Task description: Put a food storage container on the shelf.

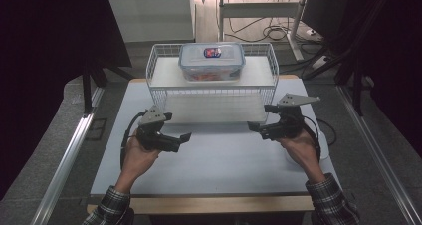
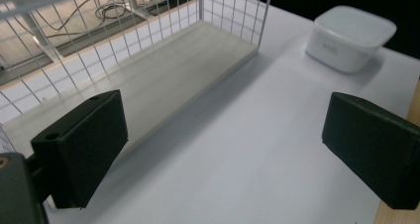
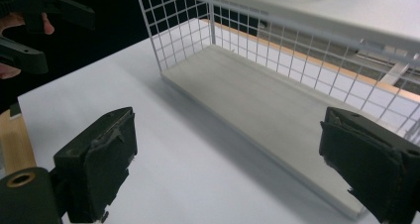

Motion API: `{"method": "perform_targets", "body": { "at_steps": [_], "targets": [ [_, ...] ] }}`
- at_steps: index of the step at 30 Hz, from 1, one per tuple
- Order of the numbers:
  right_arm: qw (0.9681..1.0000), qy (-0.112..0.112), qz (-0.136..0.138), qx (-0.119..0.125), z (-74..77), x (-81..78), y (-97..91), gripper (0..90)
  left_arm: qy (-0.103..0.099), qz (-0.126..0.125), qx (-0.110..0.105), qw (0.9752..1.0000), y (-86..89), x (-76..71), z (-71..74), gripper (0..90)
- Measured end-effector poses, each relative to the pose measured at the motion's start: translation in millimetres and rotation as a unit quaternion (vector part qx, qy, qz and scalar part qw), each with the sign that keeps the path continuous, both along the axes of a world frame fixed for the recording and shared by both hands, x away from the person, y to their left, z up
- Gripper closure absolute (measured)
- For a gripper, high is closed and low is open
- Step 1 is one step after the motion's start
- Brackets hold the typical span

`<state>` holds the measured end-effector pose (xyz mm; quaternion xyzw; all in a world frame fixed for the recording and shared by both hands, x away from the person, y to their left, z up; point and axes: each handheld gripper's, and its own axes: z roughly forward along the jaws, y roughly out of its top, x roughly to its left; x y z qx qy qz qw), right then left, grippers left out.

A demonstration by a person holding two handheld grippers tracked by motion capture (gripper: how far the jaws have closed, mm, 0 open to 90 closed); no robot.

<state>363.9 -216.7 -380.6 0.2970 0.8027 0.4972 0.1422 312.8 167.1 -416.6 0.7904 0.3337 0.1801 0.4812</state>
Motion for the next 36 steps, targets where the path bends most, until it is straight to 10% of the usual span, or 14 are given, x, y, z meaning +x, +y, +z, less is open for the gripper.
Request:
{"method": "perform_targets", "body": {
  "at_steps": [10, 24, 36],
  "targets": [
    [0.9998, -0.011, 0.016, -0.004, -19.1, -16.8, -14.1, 5.5, 0.009, -0.006, 0.036, 0.9993, -2.2, -19.7, -32.8, 5.4],
    [0.9996, 0.023, -0.002, -0.017, -60.5, -43.2, -18.7, 7.5, 0.004, 0.002, 0.014, 0.9999, 0.5, -50.1, -62.2, 4.4],
    [0.9979, 0.023, -0.009, -0.060, -92.5, -60.3, -15.0, 8.3, 0.022, 0.011, 0.055, 0.9982, -1.1, -57.9, -91.4, 3.7]
  ]
}}
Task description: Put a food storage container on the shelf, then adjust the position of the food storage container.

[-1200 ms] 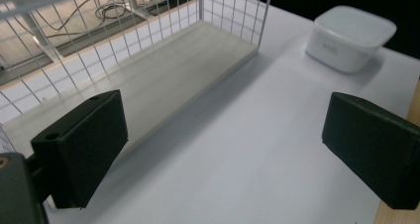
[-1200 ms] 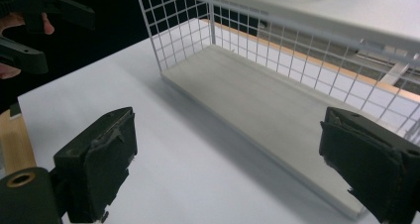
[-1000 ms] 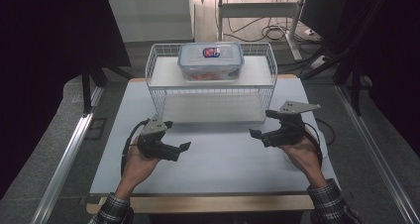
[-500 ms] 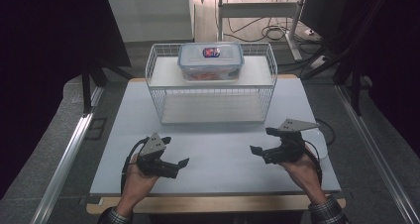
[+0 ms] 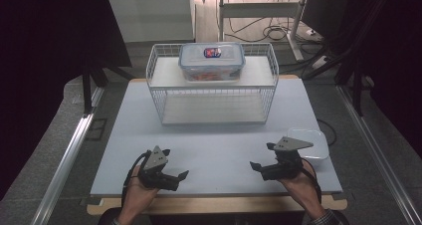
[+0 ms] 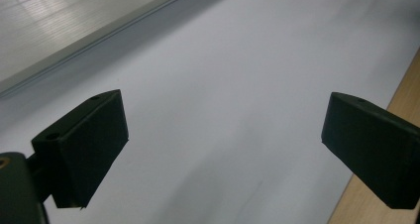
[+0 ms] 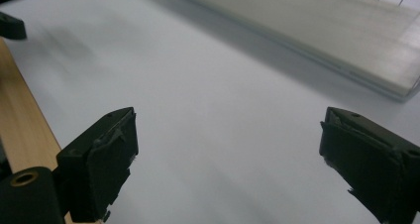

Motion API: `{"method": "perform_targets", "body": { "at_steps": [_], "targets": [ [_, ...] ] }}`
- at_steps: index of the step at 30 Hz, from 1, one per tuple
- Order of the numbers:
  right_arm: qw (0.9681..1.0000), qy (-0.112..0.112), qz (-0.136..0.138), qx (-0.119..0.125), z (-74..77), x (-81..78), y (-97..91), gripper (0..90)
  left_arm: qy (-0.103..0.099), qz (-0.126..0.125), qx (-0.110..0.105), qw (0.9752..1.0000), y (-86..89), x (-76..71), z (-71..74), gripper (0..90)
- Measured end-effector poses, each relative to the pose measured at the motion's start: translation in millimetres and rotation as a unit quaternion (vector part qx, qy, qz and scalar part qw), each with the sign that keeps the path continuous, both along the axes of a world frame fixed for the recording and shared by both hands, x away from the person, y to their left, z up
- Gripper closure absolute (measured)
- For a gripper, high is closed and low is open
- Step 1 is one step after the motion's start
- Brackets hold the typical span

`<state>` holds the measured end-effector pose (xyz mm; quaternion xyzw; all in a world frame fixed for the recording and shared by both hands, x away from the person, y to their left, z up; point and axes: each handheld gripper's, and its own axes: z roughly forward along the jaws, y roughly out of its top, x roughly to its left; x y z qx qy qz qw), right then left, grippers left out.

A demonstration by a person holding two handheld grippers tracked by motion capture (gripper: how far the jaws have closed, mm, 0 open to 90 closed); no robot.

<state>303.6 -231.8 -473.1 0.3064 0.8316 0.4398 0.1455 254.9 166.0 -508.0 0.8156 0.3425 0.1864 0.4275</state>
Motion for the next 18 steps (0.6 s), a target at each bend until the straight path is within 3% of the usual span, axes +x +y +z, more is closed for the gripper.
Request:
{"method": "perform_targets", "body": {
  "at_steps": [4, 10, 13, 16, 18],
  "targets": [
    [0.9998, 0.014, -0.013, -0.009, -4.0, 1.4, 2.8, 3.2, -0.003, 0.003, -0.004, 1.0000, 1.3, 0.0, 0.5, 3.7],
    [0.9993, 0.008, -0.035, -0.010, 6.0, 3.4, -4.4, 1.0, 0.003, 0.009, -0.017, 0.9998, 5.8, 2.6, -1.1, 3.8],
    [0.9981, 0.010, -0.060, -0.006, 10.9, 7.2, -15.9, 11.0, 0.004, 0.011, -0.020, 0.9997, 7.5, 3.3, -1.3, 3.8],
    [0.9964, 0.006, -0.084, -0.001, 15.8, 10.9, -31.2, 26.5, 0.004, 0.013, -0.021, 0.9997, 7.9, 3.6, -1.9, 3.9],
    [0.9934, -0.004, -0.114, -0.013, 18.4, 12.9, -41.8, 37.1, 0.004, 0.013, -0.020, 0.9997, 8.1, 3.9, -2.2, 3.9]
  ]
}}
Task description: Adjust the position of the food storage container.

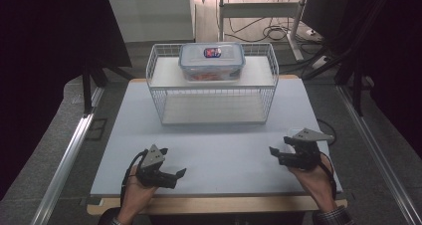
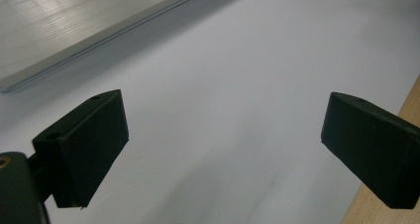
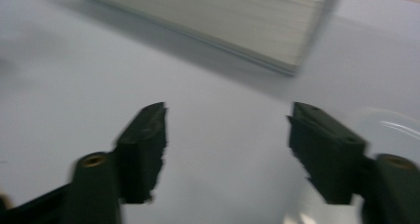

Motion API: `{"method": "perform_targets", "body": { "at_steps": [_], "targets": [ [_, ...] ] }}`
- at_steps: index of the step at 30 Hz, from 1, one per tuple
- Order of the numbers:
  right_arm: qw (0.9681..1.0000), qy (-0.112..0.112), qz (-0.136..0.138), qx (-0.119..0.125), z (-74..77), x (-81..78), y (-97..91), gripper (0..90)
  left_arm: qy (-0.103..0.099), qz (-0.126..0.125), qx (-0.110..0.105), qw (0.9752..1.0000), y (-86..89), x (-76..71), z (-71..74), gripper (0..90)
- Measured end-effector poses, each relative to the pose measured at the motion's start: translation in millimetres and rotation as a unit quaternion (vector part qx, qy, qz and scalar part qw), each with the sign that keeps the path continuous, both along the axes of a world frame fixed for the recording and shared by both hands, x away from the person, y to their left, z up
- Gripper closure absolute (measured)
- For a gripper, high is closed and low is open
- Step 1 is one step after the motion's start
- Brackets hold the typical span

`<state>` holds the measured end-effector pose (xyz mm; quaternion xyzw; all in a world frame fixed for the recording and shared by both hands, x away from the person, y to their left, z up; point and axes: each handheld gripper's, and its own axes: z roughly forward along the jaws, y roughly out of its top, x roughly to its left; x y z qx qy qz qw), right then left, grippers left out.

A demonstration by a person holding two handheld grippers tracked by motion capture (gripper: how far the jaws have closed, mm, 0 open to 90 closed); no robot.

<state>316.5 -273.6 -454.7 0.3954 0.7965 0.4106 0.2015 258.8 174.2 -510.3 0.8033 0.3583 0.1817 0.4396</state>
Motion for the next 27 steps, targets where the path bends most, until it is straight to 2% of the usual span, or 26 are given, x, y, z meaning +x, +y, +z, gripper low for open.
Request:
{"method": "perform_targets", "body": {
  "at_steps": [2, 5, 7, 11, 13, 17, 23, 27],
  "targets": [
    [0.9996, 0.000, -0.025, -0.012, 1.9, 2.7, -11.9, 47.3, -0.001, 0.000, 0.001, 1.0000, 0.3, 0.2, -0.2, 3.9],
    [0.9985, -0.002, -0.052, -0.016, 4.2, 6.5, -28.8, 59.5, -0.001, 0.000, 0.002, 1.0000, 0.4, 1.1, -0.6, 4.0],
    [0.9967, -0.004, -0.077, -0.025, 6.3, 9.4, -42.5, 69.5, -0.001, 0.000, 0.003, 1.0000, 0.3, 1.6, -0.7, 4.1],
    [0.9939, -0.005, -0.109, -0.015, 9.0, 14.0, -68.6, 88.4, -0.005, 0.001, 0.002, 1.0000, 0.2, 2.2, -0.4, 4.2],
    [0.9926, -0.003, -0.121, -0.002, 8.9, 15.7, -80.6, 89.6, -0.007, 0.003, 0.003, 1.0000, 0.5, 2.3, -0.4, 4.1],
    [0.9888, -0.003, -0.149, 0.001, 7.8, 18.3, -99.2, 89.6, -0.009, 0.004, 0.002, 1.0000, 1.7, 2.7, -0.3, 4.2],
    [0.9823, -0.009, -0.186, -0.019, 2.6, 20.9, -118.7, 89.5, -0.008, 0.006, 0.003, 0.9999, 2.1, 3.1, -0.7, 4.3],
    [0.9775, 0.006, -0.209, -0.027, -8.1, 24.1, -131.5, 89.6, -0.011, 0.006, 0.007, 0.9999, 1.6, 3.1, -0.6, 4.3]
  ]
}}
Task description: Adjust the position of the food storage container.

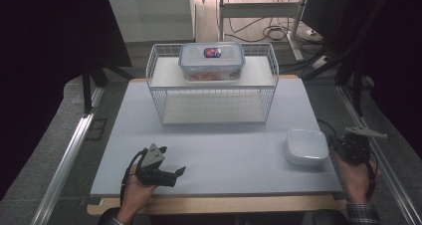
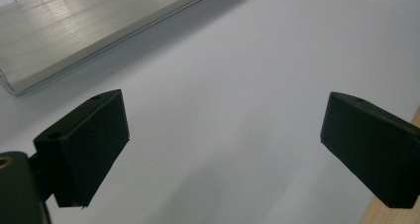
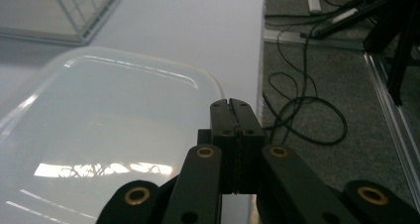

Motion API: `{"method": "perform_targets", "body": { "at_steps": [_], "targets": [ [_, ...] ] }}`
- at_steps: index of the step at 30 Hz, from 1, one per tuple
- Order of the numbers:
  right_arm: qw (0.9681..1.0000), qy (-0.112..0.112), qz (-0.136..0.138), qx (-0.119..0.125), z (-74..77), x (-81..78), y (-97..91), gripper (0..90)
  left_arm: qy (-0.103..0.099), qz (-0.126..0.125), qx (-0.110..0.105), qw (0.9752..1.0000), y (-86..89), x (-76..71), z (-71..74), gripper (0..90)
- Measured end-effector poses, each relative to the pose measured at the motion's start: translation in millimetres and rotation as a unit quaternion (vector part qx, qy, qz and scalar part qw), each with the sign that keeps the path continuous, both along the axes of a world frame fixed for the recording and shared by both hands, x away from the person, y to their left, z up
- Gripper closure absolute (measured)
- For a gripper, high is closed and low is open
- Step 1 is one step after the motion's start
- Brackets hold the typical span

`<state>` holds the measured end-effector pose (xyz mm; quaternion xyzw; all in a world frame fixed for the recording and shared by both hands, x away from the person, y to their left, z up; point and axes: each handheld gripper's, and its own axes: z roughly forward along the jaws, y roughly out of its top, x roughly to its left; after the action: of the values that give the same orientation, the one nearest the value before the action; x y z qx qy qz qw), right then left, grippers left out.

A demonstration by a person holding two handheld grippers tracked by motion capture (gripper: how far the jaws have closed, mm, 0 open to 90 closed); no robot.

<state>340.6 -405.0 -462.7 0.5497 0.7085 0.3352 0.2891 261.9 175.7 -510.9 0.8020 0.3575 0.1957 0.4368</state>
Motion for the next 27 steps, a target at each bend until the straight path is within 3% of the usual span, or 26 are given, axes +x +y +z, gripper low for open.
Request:
{"method": "perform_targets", "body": {
  "at_steps": [8, 14, 27],
  "targets": [
    [0.9999, 0.016, -0.001, -0.002, -7.4, 4.0, 2.0, 89.5, -0.003, 0.002, 0.002, 1.0000, 0.6, 0.2, 0.3, 4.3],
    [0.9995, 0.024, 0.011, 0.018, -9.9, 4.6, 7.8, 89.5, -0.003, 0.001, 0.003, 1.0000, -0.3, 0.5, -0.2, 4.4],
    [0.9957, 0.044, 0.077, 0.028, -13.8, 4.9, 46.7, 89.5, -0.001, -0.002, 0.009, 1.0000, -2.7, 0.8, -1.4, 4.4]
  ]
}}
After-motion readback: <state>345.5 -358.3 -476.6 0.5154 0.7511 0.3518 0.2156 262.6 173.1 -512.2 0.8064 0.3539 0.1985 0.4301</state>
